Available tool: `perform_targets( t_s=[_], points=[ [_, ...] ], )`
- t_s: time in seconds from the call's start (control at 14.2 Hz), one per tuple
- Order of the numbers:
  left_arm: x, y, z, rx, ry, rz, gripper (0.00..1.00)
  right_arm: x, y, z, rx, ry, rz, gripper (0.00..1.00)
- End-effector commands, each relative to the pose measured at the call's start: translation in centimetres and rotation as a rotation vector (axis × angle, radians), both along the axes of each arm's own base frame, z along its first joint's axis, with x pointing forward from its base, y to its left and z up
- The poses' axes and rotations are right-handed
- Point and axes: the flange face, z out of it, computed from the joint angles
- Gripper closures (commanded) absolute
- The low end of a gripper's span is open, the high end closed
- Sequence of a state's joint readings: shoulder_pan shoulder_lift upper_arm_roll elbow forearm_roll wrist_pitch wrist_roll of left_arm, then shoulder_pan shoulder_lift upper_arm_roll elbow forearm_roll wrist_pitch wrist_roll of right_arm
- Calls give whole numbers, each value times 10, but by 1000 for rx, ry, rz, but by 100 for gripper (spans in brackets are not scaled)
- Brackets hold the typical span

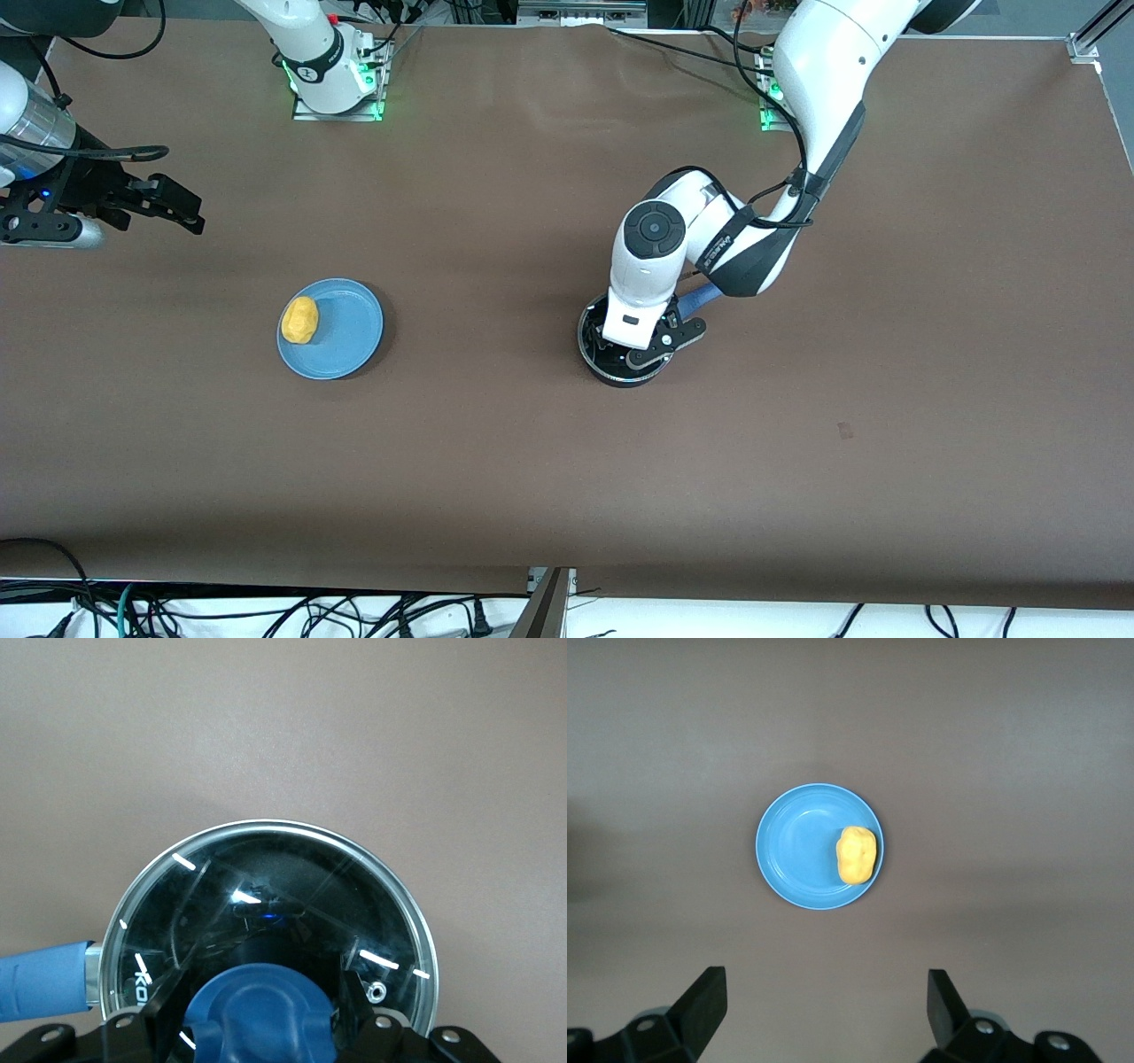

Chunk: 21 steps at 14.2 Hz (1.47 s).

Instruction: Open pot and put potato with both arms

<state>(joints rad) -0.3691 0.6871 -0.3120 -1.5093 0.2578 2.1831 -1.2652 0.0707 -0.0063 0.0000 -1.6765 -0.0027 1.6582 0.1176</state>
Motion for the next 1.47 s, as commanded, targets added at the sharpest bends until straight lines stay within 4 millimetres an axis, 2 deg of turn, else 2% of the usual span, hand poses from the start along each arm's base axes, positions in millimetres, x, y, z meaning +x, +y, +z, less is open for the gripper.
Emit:
perform_targets(
  t_s=[0.0, 0.49, 0.7, 0.98, 1.26, 1.4],
  points=[
    [-2, 0, 0, 26, -11, -28, 30, 0, -2, 2, -11, -7, 4, 0],
    [-2, 0, 0, 26, -11, -29, 39, 1, -4, 0, -11, -3, -1, 0],
    [-1, 1, 1, 26, -12, -28, 45, 3, -13, 1, -36, -13, -12, 0],
    [-1, 1, 1, 27, -11, -28, 51, 9, -10, 0, -37, -21, -13, 0],
    [1, 3, 2, 26, -12, -24, 58, 19, -1, -22, -49, 12, 18, 0],
    [1, 4, 3, 24, -15, -21, 60, 29, 0, -47, -52, 53, 21, 0]
  ],
)
